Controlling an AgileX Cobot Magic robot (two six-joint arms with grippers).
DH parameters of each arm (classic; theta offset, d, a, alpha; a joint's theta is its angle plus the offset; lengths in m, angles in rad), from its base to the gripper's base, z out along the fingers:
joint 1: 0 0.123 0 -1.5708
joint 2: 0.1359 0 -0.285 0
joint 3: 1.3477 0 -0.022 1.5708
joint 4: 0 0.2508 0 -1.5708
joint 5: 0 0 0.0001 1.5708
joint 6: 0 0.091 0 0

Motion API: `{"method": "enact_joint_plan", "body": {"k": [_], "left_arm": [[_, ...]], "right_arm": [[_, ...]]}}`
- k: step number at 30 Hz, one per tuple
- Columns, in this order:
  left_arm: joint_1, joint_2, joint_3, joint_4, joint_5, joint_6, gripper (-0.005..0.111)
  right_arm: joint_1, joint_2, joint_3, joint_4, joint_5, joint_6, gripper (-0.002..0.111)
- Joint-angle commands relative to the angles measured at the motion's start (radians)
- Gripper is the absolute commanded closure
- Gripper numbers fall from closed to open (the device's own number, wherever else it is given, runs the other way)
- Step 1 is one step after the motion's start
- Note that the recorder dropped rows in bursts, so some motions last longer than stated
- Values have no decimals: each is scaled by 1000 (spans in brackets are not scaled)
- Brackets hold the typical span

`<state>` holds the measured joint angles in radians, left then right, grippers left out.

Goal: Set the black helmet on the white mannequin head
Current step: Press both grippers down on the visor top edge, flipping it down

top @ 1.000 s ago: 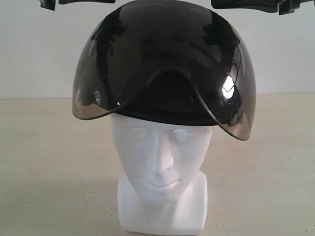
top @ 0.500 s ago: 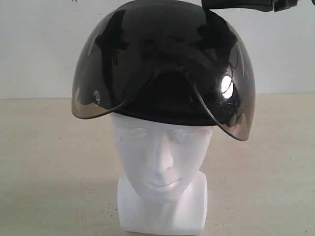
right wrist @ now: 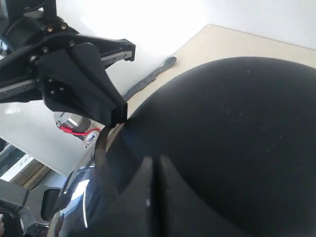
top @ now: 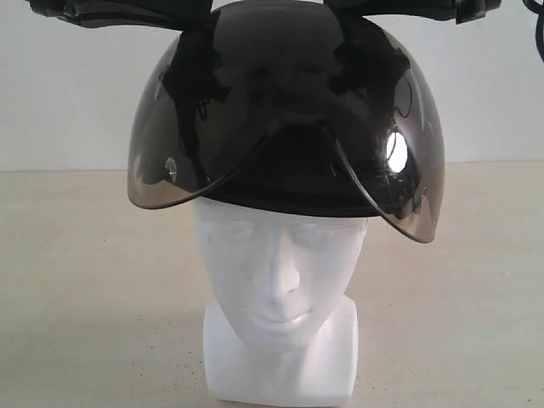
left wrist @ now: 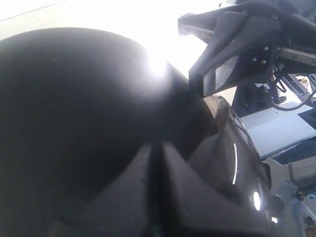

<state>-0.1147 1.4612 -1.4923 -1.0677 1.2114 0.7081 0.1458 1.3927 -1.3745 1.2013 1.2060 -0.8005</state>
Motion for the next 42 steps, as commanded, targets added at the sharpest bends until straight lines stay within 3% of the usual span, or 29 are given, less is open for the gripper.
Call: {"method": "enact_joint_plan", "body": {"k": [1, 17, 30, 36, 42], "left_arm": [[-14, 4, 16, 20, 10, -5, 102], [-49, -15, 120, 22, 10, -12, 102], [-49, -41, 247, 18, 10, 4, 102], [-49, -52, 264, 20, 10, 15, 102], [-49, -52, 273, 34, 10, 15, 102]], "right_arm": [[6, 0, 2, -92, 15, 44, 108], [6, -67, 177, -55, 15, -1, 108], [6, -67, 188, -45, 15, -10, 108], [82, -67, 248, -67, 15, -21, 108], [84, -67, 248, -75, 15, -21, 108]]}}
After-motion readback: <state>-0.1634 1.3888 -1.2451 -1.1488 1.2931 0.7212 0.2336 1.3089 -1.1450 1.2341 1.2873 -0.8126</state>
